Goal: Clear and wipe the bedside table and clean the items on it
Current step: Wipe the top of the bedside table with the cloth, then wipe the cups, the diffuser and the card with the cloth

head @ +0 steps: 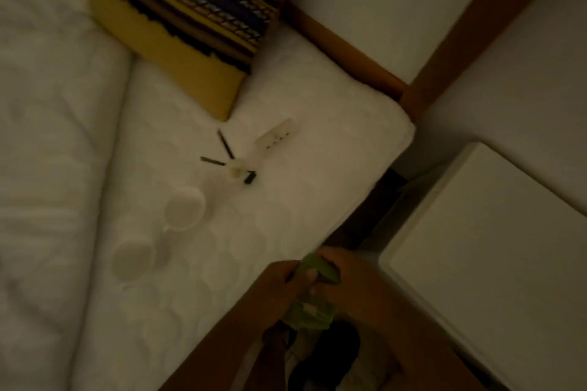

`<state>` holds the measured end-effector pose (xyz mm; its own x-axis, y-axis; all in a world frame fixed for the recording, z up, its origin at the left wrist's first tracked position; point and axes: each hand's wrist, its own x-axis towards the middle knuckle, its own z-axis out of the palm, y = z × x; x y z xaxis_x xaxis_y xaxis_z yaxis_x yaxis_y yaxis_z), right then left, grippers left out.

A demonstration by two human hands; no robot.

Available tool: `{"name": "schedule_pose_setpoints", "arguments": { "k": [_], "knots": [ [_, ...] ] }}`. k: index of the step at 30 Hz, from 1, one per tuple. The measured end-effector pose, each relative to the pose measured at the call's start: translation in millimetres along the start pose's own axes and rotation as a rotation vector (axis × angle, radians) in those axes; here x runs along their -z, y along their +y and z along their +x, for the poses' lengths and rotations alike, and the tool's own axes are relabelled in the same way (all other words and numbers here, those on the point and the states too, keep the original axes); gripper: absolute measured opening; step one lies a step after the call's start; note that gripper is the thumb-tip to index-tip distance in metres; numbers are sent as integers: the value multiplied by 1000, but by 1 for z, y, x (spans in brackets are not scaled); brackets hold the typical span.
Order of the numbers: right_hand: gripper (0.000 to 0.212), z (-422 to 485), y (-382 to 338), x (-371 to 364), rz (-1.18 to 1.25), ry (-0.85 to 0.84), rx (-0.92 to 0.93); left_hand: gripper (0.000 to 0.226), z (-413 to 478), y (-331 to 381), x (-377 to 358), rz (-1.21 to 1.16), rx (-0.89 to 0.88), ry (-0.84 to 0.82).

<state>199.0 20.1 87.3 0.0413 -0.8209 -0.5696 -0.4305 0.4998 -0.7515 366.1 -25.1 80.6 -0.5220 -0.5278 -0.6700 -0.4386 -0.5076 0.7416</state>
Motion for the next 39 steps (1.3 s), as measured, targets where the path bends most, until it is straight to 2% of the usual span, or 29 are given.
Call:
{"name": "schedule_pose_setpoints", "arguments": {
  "k": [2, 3, 6, 7, 13, 16, 19, 21, 23, 27, 29, 33, 34, 37, 39],
  "knots": [
    [40, 7, -19, -8, -63, 38, 65, 43, -16, 1, 18, -50, -19, 30],
    [43, 11, -31, -11, -36, 1, 67, 43, -26, 2, 29, -98, -31, 40],
    [40, 20, -66, -25, 220, -263, 23, 39, -56, 5, 63, -233, -52, 6],
    [37, 22, -76, -31, 270, -295, 30, 36, -63, 6, 72, -252, -55, 8],
    [15, 48, -117, -101, 265, -227, 48, 53, -89, -17, 123, -302, 78, 326],
    [17, 65, -132, -135, 275, -156, 31, 43, -101, -44, 136, -460, 19, 443],
    [12, 80, -144, -166, 273, -171, 24, 33, -107, -68, 146, -569, -41, 594],
    [9, 84, -145, -183, 303, -173, 2, 28, -105, -79, 150, -451, 6, 759],
    [8, 87, -144, -199, 350, -145, -29, 26, -103, -88, 160, -219, 36, 897],
    [15, 93, -139, -218, 398, -21, -88, 45, -104, -105, 189, 315, 28, 846],
    [19, 98, -134, -220, 451, 21, -135, 50, -101, -112, 201, 472, 25, 824],
    [17, 104, -122, -211, 480, 57, -147, 23, -88, -118, 216, 527, -148, 964],
    [16, 105, -119, -208, 475, 51, -146, 35, -84, -120, 219, 532, -173, 957],
    [20, 108, -115, -200, 459, 3, -162, 82, -71, -126, 222, 551, -148, 750],
    [22, 111, -112, -193, 424, -24, -162, 102, -60, -128, 222, 582, -94, 690]
  ]
}}
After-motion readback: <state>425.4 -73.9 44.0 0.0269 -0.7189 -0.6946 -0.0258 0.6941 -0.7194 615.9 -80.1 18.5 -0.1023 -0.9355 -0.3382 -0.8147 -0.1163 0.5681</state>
